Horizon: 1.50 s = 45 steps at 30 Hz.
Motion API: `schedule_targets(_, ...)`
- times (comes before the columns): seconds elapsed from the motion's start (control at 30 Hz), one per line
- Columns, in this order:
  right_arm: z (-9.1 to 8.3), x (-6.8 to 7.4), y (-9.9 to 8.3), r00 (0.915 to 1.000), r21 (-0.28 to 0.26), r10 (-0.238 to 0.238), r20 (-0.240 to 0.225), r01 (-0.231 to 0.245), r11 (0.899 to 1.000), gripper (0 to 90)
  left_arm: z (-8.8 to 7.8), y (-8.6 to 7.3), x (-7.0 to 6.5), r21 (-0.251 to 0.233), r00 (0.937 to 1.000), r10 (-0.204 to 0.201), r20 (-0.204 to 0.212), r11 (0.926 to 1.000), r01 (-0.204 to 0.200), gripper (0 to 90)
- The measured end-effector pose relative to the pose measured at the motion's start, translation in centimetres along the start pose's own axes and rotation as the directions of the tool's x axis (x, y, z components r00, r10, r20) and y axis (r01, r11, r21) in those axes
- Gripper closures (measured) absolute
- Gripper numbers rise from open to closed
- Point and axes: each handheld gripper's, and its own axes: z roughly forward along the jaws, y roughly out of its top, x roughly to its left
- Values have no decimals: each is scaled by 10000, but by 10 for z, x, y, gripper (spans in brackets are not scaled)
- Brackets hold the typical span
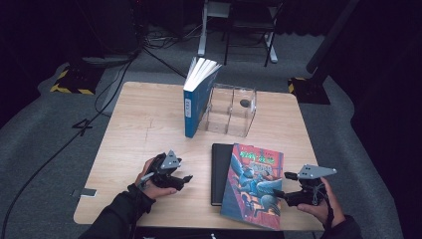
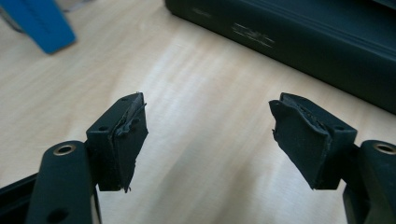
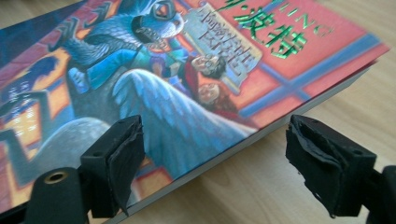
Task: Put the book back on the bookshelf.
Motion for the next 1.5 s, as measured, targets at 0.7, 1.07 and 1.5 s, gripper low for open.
schedule_targets(0.7, 10, -9, -5, 9882, 227, 696, -1368, -671, 9975, 107, 23, -4, -20, 813, 9956, 475, 802, 9952, -541, 198)
schedule_targets(1.07, 1, -5, 1, 9939, -103, -73, -1098, 62, 9999, 148, 27, -1, -20, 787, 9944, 578, 881, 9948, -648, 177)
schedule_targets(1.5, 14, -17, 20, 9901, -587, -102, -1398, 20, 9983, 265, 28, -1, -20, 766, 9938, 597, 933, 9948, -670, 177)
